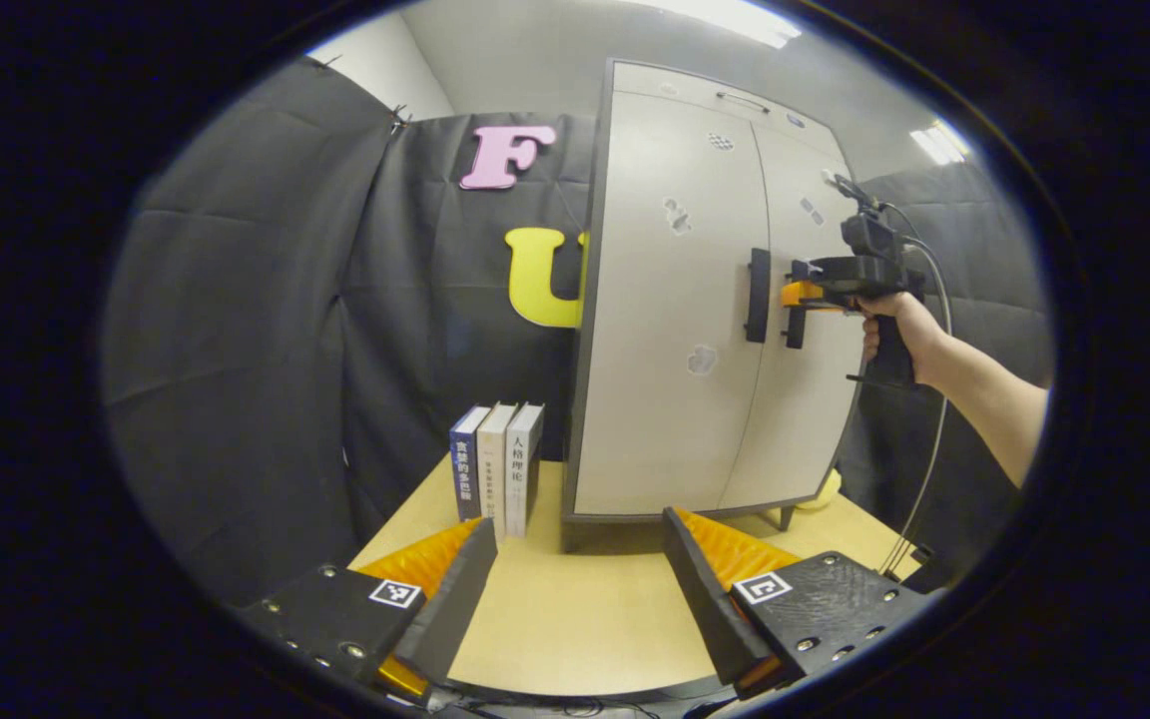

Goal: Open the right door of the double-door shoe cabinet with the right hand, and open the left door with the left hand.

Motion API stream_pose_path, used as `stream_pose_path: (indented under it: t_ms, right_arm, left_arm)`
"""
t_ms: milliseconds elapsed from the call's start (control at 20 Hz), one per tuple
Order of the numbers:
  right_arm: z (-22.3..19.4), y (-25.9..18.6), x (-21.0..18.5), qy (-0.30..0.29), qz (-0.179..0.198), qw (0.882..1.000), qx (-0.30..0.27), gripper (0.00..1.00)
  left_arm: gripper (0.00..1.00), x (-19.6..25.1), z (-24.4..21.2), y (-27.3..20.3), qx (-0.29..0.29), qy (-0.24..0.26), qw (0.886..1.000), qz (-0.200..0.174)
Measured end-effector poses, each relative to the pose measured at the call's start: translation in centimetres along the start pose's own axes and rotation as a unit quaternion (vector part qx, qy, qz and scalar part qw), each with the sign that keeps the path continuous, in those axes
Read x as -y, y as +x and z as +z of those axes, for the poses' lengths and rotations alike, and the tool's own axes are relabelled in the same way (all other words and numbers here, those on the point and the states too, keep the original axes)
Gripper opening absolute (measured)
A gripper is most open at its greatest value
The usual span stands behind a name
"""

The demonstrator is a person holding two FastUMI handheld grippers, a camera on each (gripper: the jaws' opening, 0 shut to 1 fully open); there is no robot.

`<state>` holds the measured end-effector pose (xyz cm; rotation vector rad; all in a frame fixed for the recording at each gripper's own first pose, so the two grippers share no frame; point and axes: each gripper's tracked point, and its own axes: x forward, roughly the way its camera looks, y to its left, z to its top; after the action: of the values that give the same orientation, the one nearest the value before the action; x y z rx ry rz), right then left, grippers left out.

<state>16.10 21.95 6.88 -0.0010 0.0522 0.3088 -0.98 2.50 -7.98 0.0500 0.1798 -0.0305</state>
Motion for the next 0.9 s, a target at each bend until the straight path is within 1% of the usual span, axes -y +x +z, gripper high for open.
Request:
stream_pose_path:
  t_ms: [50, 100, 150, 250, 300, 350, 400, 450, 500, 600, 650, 700, 750, 850, 900]
  right_arm:
    - [-0.1, 0.1, 0.1, 0.003, 0.011, 1.000, -0.012, 0.13]
    - [-0.1, -0.1, 0.2, 0.020, 0.018, 1.000, -0.014, 0.13]
    - [0.0, 0.1, 0.0, 0.022, 0.021, 0.999, -0.018, 0.08]
    - [-0.2, -0.5, 0.1, 0.009, 0.020, 1.000, -0.019, 0.08]
    - [-0.2, -0.7, 0.1, 0.002, 0.019, 1.000, -0.018, 0.06]
    - [-0.3, -1.2, 0.1, 0.002, 0.020, 1.000, -0.019, 0.08]
    - [-0.4, -1.7, 0.1, 0.006, 0.023, 0.999, -0.022, 0.08]
    - [-0.4, -2.4, 0.3, 0.010, 0.026, 0.999, -0.021, 0.10]
    - [-0.4, -3.1, 0.6, 0.009, 0.030, 0.999, -0.020, 0.08]
    - [-0.6, -4.1, 0.9, 0.009, 0.041, 0.999, -0.017, 0.08]
    - [-0.6, -4.6, 1.1, 0.013, 0.047, 0.999, -0.017, 0.08]
    - [-0.6, -5.1, 1.2, 0.015, 0.051, 0.998, -0.016, 0.08]
    - [-0.8, -5.4, 1.4, 0.014, 0.055, 0.998, -0.016, 0.08]
    - [-0.8, -5.6, 1.4, 0.014, 0.066, 0.998, -0.014, 0.10]
    - [-0.8, -5.7, 1.5, 0.015, 0.073, 0.997, -0.014, 0.08]
  left_arm:
    - [0.99, -0.1, -0.3, 0.2, -0.001, 0.010, 1.000, -0.003]
    - [0.97, -0.2, -0.6, 0.5, -0.003, 0.018, 1.000, -0.006]
    - [0.99, -0.2, -0.8, 0.8, -0.006, 0.020, 1.000, -0.010]
    - [0.99, 0.0, -1.0, 1.5, -0.004, 0.005, 1.000, -0.020]
    - [0.97, 0.2, -0.9, 1.8, -0.001, -0.006, 1.000, -0.025]
    - [0.97, 0.6, -0.8, 2.1, 0.001, -0.018, 0.999, -0.031]
    - [0.97, 0.9, -0.8, 2.3, 0.003, -0.023, 0.999, -0.036]
    - [0.97, 0.9, -0.7, 2.5, 0.006, -0.022, 0.999, -0.036]
    - [0.99, 0.6, -0.6, 2.7, 0.009, -0.018, 0.999, -0.030]
    - [0.97, 0.2, 0.1, 3.2, 0.019, -0.016, 0.999, -0.021]
    - [0.99, 0.1, 0.4, 3.3, 0.021, -0.016, 1.000, -0.015]
    - [0.97, -0.1, 0.7, 3.4, 0.021, -0.015, 1.000, -0.009]
    - [0.98, -0.1, 1.2, 3.8, 0.022, -0.015, 1.000, -0.005]
    - [0.98, 0.7, 2.2, 3.5, 0.028, -0.015, 0.999, 0.002]
    - [0.97, 1.3, 2.6, 3.3, 0.030, -0.015, 0.999, 0.006]
